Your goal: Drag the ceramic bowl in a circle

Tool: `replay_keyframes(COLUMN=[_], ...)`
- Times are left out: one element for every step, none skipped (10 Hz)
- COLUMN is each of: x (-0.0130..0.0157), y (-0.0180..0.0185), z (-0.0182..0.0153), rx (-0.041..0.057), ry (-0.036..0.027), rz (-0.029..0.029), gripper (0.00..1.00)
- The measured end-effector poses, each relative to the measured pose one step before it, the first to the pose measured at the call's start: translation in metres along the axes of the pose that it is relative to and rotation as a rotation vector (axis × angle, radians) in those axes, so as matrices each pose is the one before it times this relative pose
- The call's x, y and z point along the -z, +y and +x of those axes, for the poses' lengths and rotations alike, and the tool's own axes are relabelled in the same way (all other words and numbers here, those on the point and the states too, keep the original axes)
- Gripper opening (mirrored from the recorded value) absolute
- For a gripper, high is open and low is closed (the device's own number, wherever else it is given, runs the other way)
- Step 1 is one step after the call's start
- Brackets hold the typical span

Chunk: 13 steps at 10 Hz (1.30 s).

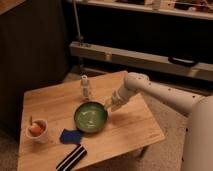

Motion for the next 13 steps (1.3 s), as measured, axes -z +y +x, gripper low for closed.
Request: replay_keyframes(x=[-0.00287,-0.00222,-0.0015,-0.00276,-0.00238,-0.00329,-0.00328,-0.00334,-0.00452,-0.00296,-0.00427,-0.00244,-0.00195], y=[0.00056,-0.00009,0.00013,0.00129,0.00141,0.0017,0.00174,0.00162,0.0017,-0.00027,0.00001,0.00057,-0.00081], z=[0.00005,0.00084,0.0002,0.00066,0.00037,0.00042,-0.00004,0.00002,-0.00034,-0.00032,0.00008,-0.0004,0.00018], rx=[0.00399,0.00257,0.00182,0.00571,0.0042,0.00654,0.00679,0.00379,0.00218,-0.00015,0.00138,0.00115,-0.00043], ry=[0.00591,0.00662,0.00266,0.00619,0.00423,0.00509,0.00399,0.00433,0.0059,0.00485,0.01005,0.00416,0.00431], rz=[-0.00485,-0.00291,-0.00242,-0.00206,-0.00086,0.00213,0.00337,0.00356,0.00591,0.00561,0.00813,0.00342,0.00322], gripper=[0.58,0.58,0.58,0.58,0.58,0.58,0.58,0.58,0.58,0.58,0.58,0.58,0.58])
